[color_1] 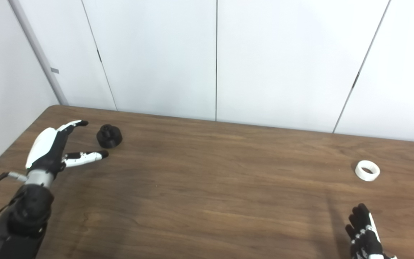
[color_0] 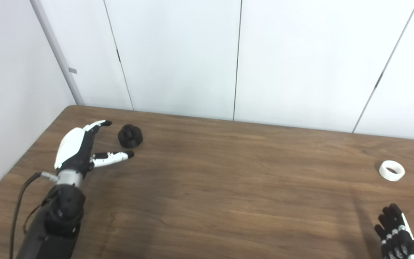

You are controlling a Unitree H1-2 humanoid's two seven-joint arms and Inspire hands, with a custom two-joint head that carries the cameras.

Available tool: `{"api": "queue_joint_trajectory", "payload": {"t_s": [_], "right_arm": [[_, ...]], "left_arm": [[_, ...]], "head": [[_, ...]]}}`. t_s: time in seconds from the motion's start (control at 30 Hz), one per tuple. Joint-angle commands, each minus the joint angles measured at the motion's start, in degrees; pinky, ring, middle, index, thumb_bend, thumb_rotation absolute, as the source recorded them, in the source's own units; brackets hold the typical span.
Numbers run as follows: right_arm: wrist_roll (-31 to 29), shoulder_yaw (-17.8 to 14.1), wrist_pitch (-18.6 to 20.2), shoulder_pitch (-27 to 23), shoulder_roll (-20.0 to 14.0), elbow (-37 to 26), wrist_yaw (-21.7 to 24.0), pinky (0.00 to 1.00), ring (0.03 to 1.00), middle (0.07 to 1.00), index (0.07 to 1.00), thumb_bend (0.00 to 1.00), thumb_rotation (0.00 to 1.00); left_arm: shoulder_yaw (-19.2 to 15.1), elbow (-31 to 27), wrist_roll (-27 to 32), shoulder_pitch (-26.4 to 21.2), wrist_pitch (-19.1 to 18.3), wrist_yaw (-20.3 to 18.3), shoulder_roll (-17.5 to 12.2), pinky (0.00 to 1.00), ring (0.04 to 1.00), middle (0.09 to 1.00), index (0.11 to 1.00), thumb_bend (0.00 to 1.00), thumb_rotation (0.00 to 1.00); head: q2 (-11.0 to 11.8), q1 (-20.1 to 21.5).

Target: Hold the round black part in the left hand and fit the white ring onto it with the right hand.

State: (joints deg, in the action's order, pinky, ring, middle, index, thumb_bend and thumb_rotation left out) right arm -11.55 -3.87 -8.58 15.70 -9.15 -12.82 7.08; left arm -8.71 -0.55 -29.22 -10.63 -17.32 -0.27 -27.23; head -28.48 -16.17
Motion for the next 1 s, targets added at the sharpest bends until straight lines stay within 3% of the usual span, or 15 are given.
{"api": "queue_joint_trajectory", "payload": {"t_s": [0.0,0.23,0.73,0.97], "right_arm": [[0.16,0.39,-0.37,0.33,0.22,3.05,0.67,1.00,1.000,1.000,1.000,0.54,1.00],[0.23,0.43,0.27,0.76,0.38,2.31,0.52,1.00,1.000,1.000,1.000,0.56,1.00],[0.50,0.40,-0.04,0.84,0.36,2.64,0.63,1.00,1.000,1.000,1.000,0.56,1.00],[0.70,0.43,-0.27,0.97,0.42,2.68,0.63,1.00,1.000,1.000,1.000,0.55,1.00]], "left_arm": [[0.57,0.99,-1.61,-3.44,0.10,1.12,-2.66,0.90,0.964,0.917,0.842,0.95,0.39],[3.89,8.14,-3.03,-8.59,-1.67,0.78,-3.67,0.99,0.977,0.928,0.845,0.97,0.42],[9.06,18.32,-4.01,-15.69,-2.58,2.06,-5.17,1.00,0.996,0.945,0.847,0.96,0.40],[10.62,20.43,-4.36,-17.53,-3.94,1.46,-5.97,1.00,0.995,0.938,0.833,0.94,0.38]], "head": [[-0.05,-0.06],[-0.14,0.09],[0.23,0.28],[0.19,0.31]]}}
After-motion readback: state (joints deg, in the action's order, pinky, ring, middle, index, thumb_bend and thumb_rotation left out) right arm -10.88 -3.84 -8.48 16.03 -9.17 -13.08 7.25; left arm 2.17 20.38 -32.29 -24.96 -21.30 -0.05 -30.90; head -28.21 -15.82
